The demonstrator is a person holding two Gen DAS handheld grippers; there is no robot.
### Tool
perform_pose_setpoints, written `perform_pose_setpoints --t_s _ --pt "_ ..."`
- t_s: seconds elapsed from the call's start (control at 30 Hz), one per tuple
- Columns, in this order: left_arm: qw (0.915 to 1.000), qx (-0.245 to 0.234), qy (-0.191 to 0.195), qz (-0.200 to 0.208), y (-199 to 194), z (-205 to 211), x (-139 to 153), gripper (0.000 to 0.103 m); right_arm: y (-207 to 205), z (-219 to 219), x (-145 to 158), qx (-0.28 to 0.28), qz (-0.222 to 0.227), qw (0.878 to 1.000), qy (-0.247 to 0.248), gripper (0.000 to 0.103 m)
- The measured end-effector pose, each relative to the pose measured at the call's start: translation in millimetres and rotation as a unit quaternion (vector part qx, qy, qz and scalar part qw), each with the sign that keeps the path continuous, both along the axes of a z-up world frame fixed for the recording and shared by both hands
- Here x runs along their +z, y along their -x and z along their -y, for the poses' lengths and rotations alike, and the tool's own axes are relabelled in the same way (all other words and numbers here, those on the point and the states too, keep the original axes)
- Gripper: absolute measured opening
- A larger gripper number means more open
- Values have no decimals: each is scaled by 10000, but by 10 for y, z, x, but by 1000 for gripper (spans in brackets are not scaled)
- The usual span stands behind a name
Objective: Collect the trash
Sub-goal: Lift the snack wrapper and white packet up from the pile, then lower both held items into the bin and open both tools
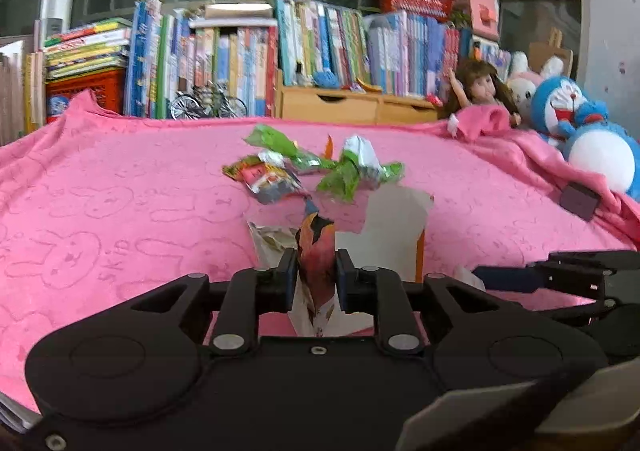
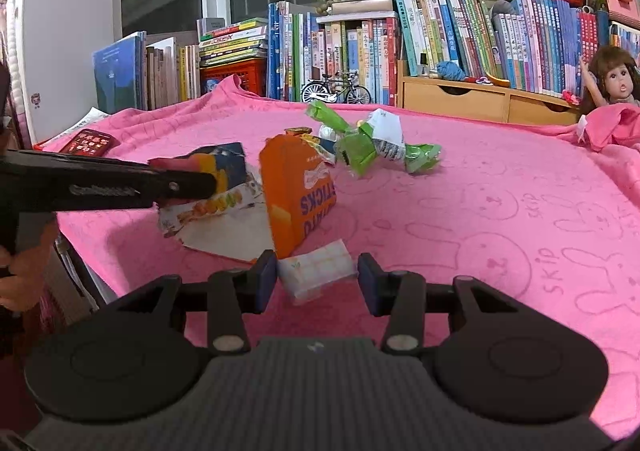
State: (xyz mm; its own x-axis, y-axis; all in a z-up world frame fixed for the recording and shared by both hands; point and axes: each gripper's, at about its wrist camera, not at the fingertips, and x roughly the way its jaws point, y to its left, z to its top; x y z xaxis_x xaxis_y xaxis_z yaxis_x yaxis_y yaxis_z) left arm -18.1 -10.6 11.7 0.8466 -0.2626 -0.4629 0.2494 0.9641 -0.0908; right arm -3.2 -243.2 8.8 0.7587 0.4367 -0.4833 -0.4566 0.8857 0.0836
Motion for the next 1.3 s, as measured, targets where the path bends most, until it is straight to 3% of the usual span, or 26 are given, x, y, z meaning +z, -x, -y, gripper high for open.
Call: perform_pose_setpoints --t_s 0.17,0.23,0.37,0.9,1.07,1.3 --pt "10000 -18 20 -10 -67 43 -36 22 77 -70 9 108 50 9999 -100 50" --pt "9999 -11 107 32 -90 38 -8 14 94 -106 24 167 68 9997 -144 50" --pt "9996 -13 243 164 -116 29 76 14 87 -222 39 215 162 9996 -87 50" --pt "9964 -138 772 324 3 -173 329 15 -338 -502 -37 -358 121 9985 391 49" --pt "9967 -37 740 323 86 -249 347 15 -368 -455 -22 -390 96 9990 210 49" --pt "9974 14 693 171 269 -288 262 15 -108 -358 26 -269 176 9993 200 49"
